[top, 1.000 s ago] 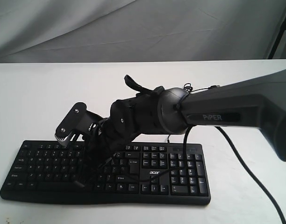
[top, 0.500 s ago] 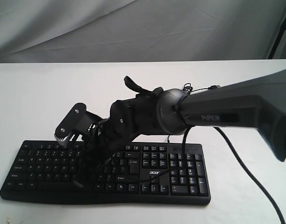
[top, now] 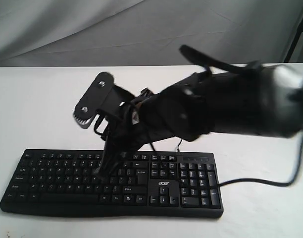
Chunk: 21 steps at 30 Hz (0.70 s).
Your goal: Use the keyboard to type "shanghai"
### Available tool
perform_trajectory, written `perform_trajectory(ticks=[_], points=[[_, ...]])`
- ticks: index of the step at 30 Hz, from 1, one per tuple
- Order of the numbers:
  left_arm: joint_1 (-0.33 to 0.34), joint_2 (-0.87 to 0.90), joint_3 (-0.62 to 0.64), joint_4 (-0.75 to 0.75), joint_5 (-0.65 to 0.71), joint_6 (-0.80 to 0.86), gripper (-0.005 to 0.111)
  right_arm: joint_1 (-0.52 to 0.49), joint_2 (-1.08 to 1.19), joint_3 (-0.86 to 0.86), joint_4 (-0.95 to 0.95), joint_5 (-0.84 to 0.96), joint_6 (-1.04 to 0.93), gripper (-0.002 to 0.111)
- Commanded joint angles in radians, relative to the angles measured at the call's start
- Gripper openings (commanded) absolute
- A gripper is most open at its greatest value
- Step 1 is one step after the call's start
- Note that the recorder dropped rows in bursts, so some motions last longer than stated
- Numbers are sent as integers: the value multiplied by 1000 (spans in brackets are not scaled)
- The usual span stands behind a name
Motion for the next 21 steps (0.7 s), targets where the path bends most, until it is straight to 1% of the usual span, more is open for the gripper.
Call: perform_trajectory(ticks=[1,3,8,12,15,21], points=[[2,-2,2,-5,-11,-4,0,-10,-220,180,-22,-190,62,0],[2,-2,2,-5,-11,-4,0,-10,-314,241,-22,-243,89,0],[2,-2,2,-5,-11,-4,0,-10,-506,332,-14,-301,111,0],[2,-2,2,-5,-11,-4,0,-10,-608,354,69,-293,111,0],[2,-2,2,-5,-11,-4,0,-10,-658,356,145,-256,111,0],[2,-2,2,-5,-11,-4,0,-10,-689,356,159,-290,111,0]])
